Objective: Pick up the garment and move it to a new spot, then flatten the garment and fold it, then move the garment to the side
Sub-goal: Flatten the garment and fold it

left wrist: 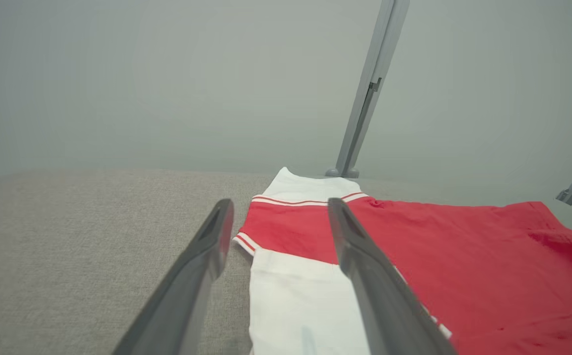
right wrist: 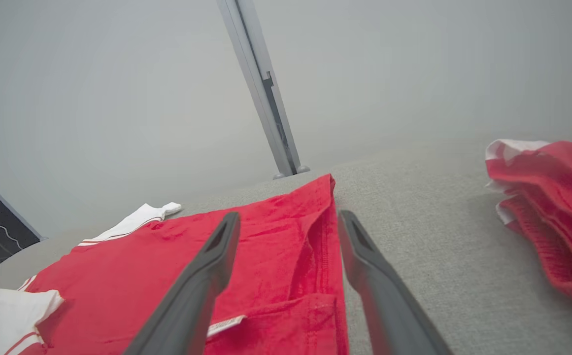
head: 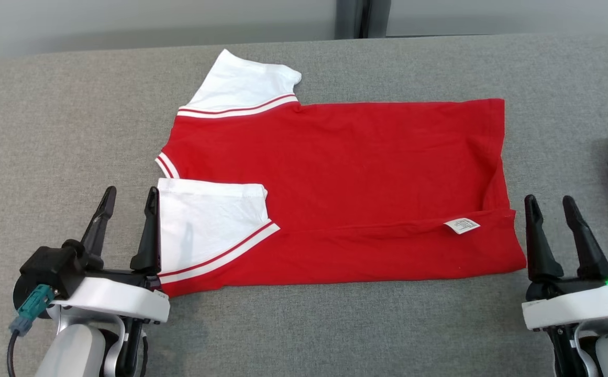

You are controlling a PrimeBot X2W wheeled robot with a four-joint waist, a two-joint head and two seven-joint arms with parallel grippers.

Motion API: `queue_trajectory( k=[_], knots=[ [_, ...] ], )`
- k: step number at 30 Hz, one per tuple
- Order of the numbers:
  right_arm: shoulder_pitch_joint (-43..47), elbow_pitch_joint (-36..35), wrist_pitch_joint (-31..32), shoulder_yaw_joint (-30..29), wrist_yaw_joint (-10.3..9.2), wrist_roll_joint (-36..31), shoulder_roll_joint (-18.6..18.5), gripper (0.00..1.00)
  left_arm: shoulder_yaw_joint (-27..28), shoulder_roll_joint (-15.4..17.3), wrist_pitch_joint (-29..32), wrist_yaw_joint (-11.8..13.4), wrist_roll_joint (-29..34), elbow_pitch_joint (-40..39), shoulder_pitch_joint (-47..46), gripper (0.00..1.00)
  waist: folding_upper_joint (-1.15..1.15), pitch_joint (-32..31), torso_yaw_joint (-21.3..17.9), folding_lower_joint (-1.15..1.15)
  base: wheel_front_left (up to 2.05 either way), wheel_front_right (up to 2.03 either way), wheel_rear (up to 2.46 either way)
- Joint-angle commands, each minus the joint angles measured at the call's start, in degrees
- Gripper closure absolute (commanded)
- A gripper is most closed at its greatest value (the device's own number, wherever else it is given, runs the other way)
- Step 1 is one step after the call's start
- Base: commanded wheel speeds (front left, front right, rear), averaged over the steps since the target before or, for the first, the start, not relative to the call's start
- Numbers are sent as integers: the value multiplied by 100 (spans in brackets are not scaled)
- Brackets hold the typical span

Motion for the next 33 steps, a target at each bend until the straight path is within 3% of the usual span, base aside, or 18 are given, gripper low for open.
queue_trajectory(
  k=[1, 9, 15, 24, 33],
  knots=[
    [21, -104, -67, -41, 3, -119, -22, 0, 42, -25, -55, 83, 92, -124, 36, 0, 0, -60, -1, 0, 0, 0, 0],
    [179, -495, -114, -292, 3, -1048, -78, 0, 220, 12, -134, 471, 678, -931, 369, 0, 0, -341, -12, 0, 0, 0, 0],
    [462, -654, -9, -310, 3, -1379, -27, 0, 296, 89, -137, 652, 855, -1260, 885, 0, 0, -526, -49, 0, 0, 0, 0],
    [820, -756, 145, -454, 3, -1549, 95, 0, 203, 121, 38, 750, 792, -1355, 1584, 0, 0, -663, -56, 0, 0, 0, 0],
    [821, -805, 217, -487, 3, -1538, 121, 0, 83, 71, 135, 768, 757, -1386, 1675, 0, 0, -695, 6, 0, 0, 0, 0]
  ],
)
